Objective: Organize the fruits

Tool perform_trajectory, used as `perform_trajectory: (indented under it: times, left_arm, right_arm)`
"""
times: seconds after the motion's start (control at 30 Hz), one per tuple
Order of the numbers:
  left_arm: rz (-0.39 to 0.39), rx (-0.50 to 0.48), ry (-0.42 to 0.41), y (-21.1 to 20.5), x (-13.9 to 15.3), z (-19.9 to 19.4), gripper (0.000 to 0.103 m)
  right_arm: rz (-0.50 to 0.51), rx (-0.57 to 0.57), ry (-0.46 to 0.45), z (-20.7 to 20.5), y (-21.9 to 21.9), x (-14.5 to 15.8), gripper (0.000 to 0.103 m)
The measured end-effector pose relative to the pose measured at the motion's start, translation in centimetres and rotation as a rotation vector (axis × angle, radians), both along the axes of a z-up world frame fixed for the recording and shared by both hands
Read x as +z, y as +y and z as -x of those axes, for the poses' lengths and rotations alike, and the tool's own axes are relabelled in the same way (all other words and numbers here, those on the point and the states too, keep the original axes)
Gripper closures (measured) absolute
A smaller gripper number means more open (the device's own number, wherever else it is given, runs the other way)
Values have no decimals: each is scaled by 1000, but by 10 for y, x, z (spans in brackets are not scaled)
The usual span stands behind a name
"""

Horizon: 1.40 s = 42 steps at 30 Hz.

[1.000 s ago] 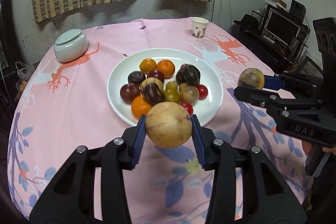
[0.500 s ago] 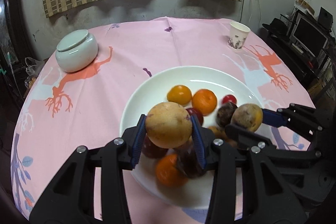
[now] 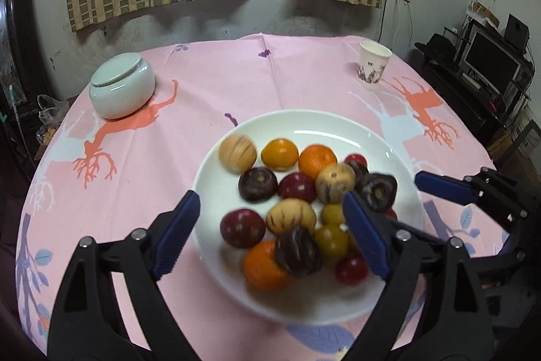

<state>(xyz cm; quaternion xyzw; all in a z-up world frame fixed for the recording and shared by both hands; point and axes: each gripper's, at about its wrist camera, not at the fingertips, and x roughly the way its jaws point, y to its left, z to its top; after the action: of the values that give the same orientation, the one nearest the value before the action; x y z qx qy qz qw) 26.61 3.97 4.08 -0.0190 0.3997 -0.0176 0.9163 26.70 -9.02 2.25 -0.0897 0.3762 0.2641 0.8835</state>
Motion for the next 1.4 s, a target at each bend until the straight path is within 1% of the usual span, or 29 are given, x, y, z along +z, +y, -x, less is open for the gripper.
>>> perform_trajectory:
  times: [0.03,0.1,0.17,0.23,0.3,0.43,0.53,0.67,0.77,0.83,0.93,1.07,1.13,1.2,1.27,1.4]
  left_arm:
    - [6,3,11,-1,-1,7,13]
    - [25,10,23,0,-3,19,6]
    - [31,2,17,-1,-6,32,3]
    - [5,-5,1,-6,-9,46,2]
    - [-28,-4,6,-11,-12,58,2]
    - [-27,-16,-5,-17,-12,84,2]
    - [-38,-20,-2,-22,-13,97,2]
    - [-38,-23,-5,-26,-12,112,2]
    - [-34,-17,-7,-26,-11,119,2]
    - [-32,-15,-10,-25,-9,124,2]
    - [-25,-8,-17,-24,-8,128,2]
    - [7,13,-2,-18,-13,131,2]
    - [14,20,-3,-17,-14,133,2]
    - [-2,36,-24,-17,-15,136,2]
    - [-44,50,-27,-19,-16,136,2]
    - [-49,47,-19,-19,-17,136,2]
  right_arm:
    - [-3,-4,-1,8,-5,1,47]
    - [-7,-6,-4,23,-13,2,47]
    - [-30,-9,-7,36,-22,3,47]
    - [-47,-12,-14,50,-28,4,47]
    - [-57,-8,-14,61,-31,3,47]
    - [-56,-5,-20,79,-34,1,46]
    - [-72,-4,-20,89,-36,1,46]
    - [-65,-13,-19,97,-38,0,46]
    - [-62,-29,-27,103,-40,1,44]
    - [-68,-42,-29,106,-42,2,38]
    - [-70,-51,-16,109,-42,0,38]
    - [-17,-88,6,110,-39,-10,35]
    - [-3,-83,9,112,-37,-14,35]
    - [-1,-78,14,113,-37,-16,35]
    - [3,-77,10,114,-36,-17,35]
    - [5,-70,8,115,-36,-17,35]
